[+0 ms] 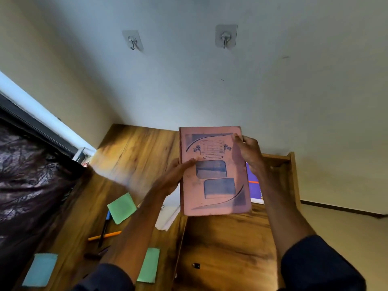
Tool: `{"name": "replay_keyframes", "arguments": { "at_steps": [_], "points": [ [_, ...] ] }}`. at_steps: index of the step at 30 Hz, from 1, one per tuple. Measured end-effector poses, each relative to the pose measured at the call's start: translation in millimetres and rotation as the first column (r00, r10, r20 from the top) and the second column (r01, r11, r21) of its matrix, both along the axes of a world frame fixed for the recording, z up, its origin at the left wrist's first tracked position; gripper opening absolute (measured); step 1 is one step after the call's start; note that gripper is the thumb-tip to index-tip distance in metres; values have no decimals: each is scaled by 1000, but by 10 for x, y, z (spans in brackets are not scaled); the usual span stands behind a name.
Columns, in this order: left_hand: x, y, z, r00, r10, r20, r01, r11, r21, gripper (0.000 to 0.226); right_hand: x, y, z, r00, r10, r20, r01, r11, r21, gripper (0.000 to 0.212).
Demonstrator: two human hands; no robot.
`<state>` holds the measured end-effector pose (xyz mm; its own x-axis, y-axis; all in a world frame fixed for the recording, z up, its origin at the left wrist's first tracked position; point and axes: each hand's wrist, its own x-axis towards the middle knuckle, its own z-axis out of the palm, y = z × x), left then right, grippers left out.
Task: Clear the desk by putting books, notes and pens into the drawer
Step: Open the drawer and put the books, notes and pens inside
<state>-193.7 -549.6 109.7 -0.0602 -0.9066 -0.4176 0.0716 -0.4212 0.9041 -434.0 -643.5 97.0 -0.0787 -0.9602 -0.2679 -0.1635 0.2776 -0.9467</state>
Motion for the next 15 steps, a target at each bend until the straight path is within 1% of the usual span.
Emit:
{"name": "replay_keyframes", "arguments": {
  "at_steps": [2, 3, 4, 5, 6, 7, 8, 9, 10, 11, 12, 13, 15],
  "points": [
    [-102, 23, -68, 994, 113, -12, -113, 993, -25, 30, -56, 34, -136, 992, 32, -119, -30, 999, 17, 30],
    [-162, 35, -110, 985, 169, -26, -169, 985, -23, 31, -110, 110, -239, 986, 35, -166, -26, 998, 52, 32],
    [-231, 50, -136, 974, 223, -48, -223, 975, -4, 31, -175, 224, -355, 975, 16, -223, 1, 997, 77, 42],
    [-306, 65, -165, 958, 274, -85, -273, 962, 27, 31, -244, 361, -460, 960, -39, -277, 67, 993, 93, 55],
    [-386, 76, -196, 937, 321, -134, -316, 947, 63, 32, -301, 509, -553, 949, -126, -290, 163, 981, 107, 67],
    [-479, 87, -226, 917, 357, -180, -343, 934, 101, 34, -353, 668, -597, 941, -216, -259, 256, 957, 133, 75],
    [-582, 103, -266, 898, 382, -216, -360, 923, 135, 35, -404, 811, -637, 940, -293, -173, 322, 930, 177, 74],
    [-689, 123, -306, 885, 394, -249, -363, 917, 164, 35, -431, 925, -643, 937, -349, -23, 341, 899, 274, 66],
    [-812, 147, -344, 876, 397, -275, -356, 915, 189, 35, -440, 1011, -659, 913, -368, 177, 278, 877, 392, 55],
    [-923, 167, -399, 869, 399, -294, -347, 914, 212, 34, -440, 1096, -653, 860, -359, 363, 171, 873, 458, 48],
    [-1021, 189, -450, 867, 390, -310, -329, 915, 233, 34, -446, 1178, -647, 800, -352, 485, 102, 877, 469, 46],
    [-1095, 206, -510, 873, 368, -319, -298, 922, 248, 35, -459, 1238, -663, 770, -355, 530, 94, 885, 457, 47],
    [-1157, 208, -633, 924, 258, -283, -193, 952, 236, 35, -521, 1295, -700, 751, -407, 520, 185, 886, 426, 47]
  ]
}}
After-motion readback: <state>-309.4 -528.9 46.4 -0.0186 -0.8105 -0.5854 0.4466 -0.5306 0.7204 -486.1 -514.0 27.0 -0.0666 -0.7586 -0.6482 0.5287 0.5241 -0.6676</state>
